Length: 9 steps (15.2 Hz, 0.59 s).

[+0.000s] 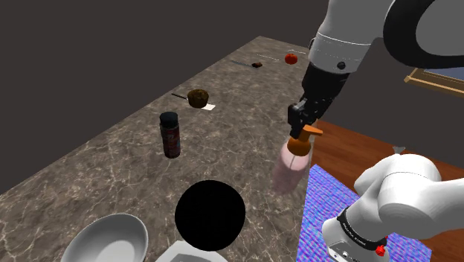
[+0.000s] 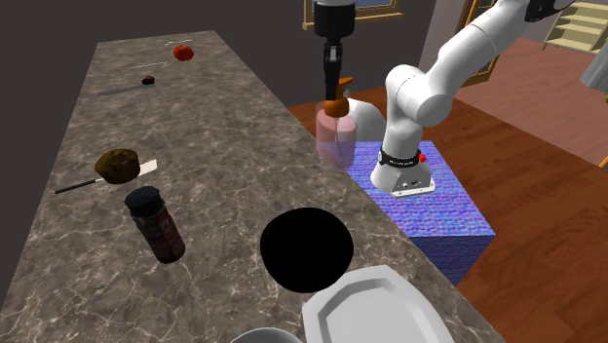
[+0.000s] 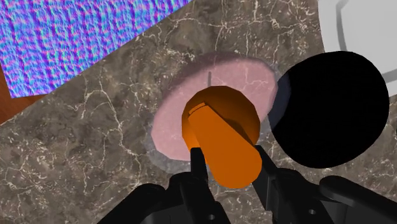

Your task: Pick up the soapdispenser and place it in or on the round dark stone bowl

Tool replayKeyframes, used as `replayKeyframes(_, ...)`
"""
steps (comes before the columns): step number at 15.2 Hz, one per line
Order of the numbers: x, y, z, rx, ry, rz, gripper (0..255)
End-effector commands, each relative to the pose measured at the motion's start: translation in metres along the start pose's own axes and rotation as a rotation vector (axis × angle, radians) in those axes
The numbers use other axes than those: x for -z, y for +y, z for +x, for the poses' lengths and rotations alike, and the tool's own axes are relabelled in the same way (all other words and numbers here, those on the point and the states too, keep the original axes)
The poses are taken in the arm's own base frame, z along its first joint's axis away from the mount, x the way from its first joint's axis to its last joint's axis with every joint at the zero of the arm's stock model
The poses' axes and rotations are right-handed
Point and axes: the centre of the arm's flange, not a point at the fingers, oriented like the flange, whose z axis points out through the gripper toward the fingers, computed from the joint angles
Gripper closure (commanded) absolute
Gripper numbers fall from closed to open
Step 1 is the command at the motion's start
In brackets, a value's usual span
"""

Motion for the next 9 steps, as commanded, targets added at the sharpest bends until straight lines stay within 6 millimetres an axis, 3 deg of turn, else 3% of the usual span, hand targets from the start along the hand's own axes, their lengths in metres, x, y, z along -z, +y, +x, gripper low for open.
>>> replayKeyframes(1, 0.009, -0.024, 0.006, 0.0, -0.001, 0.001, 255)
replayKeyframes(9, 0.04, -0.123, 0.027, 0.0, -0.001, 0.001, 255)
